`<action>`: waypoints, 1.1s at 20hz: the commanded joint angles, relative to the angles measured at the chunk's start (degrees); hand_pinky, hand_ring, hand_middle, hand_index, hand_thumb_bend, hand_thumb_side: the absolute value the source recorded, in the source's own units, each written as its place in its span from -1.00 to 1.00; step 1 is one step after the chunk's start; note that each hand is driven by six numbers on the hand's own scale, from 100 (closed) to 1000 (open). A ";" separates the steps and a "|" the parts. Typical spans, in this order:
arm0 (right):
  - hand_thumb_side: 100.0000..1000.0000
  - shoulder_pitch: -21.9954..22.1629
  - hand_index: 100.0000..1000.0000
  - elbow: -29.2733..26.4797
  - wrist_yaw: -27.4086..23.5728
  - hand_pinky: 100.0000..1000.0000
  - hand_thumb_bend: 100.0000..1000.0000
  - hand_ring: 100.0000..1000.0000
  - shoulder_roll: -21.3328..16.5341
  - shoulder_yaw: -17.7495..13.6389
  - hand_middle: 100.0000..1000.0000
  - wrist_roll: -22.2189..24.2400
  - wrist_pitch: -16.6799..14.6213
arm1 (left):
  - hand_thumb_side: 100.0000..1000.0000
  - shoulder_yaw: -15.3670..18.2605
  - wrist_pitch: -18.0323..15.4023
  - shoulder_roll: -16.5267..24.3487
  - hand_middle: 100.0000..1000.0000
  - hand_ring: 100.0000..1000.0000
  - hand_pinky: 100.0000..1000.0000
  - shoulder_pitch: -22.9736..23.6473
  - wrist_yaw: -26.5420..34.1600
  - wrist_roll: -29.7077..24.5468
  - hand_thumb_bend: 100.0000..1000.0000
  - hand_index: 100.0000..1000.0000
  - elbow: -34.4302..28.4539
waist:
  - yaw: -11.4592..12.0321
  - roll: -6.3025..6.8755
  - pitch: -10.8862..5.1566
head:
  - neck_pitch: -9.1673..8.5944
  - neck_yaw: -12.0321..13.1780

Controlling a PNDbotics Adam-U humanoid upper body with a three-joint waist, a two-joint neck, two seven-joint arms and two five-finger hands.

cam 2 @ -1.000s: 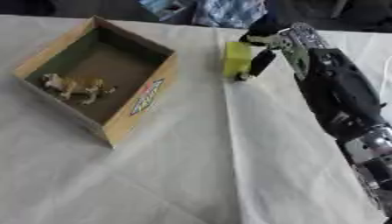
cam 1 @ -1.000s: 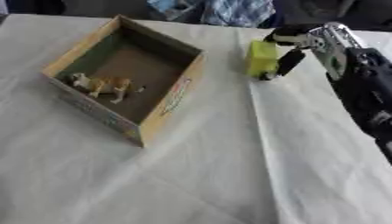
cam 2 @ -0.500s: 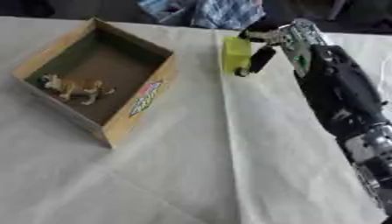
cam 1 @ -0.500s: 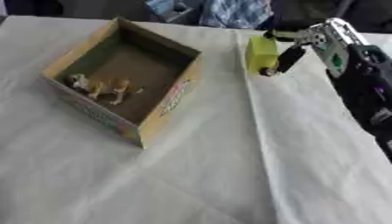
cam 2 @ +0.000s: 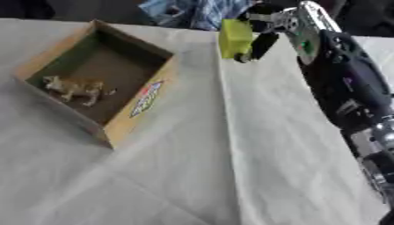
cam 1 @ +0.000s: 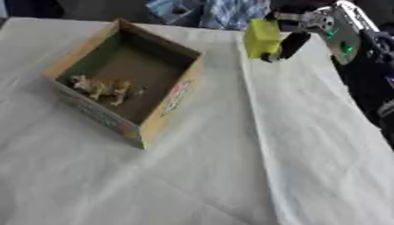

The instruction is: Pick up objects on the table and place them in the box.

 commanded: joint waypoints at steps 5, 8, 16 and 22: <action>-0.76 -2.47 0.55 -8.50 -6.04 0.75 -0.94 0.62 -2.21 1.93 0.14 2.80 0.32 | 0.98 0.05 -0.03 1.26 1.00 0.84 0.12 -0.54 -0.26 0.00 -0.62 0.22 -0.81 | -0.08 0.29 -1.57 | 1.00 0.02; -0.78 -3.29 0.56 -10.99 -8.09 0.74 -1.00 0.60 -1.37 3.10 0.14 4.15 0.84 | 0.98 0.02 -0.03 1.23 1.00 0.84 0.12 -0.52 -0.23 0.07 -0.63 0.22 -0.81 | -0.03 0.38 -1.60 | 1.31 0.27; -0.78 -6.20 0.57 -13.95 -10.75 0.73 -1.00 0.58 3.61 5.85 0.15 7.70 2.15 | 0.98 -0.12 -0.13 1.04 1.00 0.84 0.12 -0.61 -0.11 0.02 -0.62 0.22 -0.81 | 0.39 0.63 -1.95 | 1.47 0.98; -0.74 -7.78 0.58 -12.75 -10.20 0.73 -1.00 0.58 8.77 6.80 0.15 9.15 2.53 | 0.97 -0.23 -0.45 0.83 1.00 0.84 0.12 -0.90 0.04 0.01 -0.62 0.22 -0.81 | 1.11 0.65 -2.14 | 1.31 0.41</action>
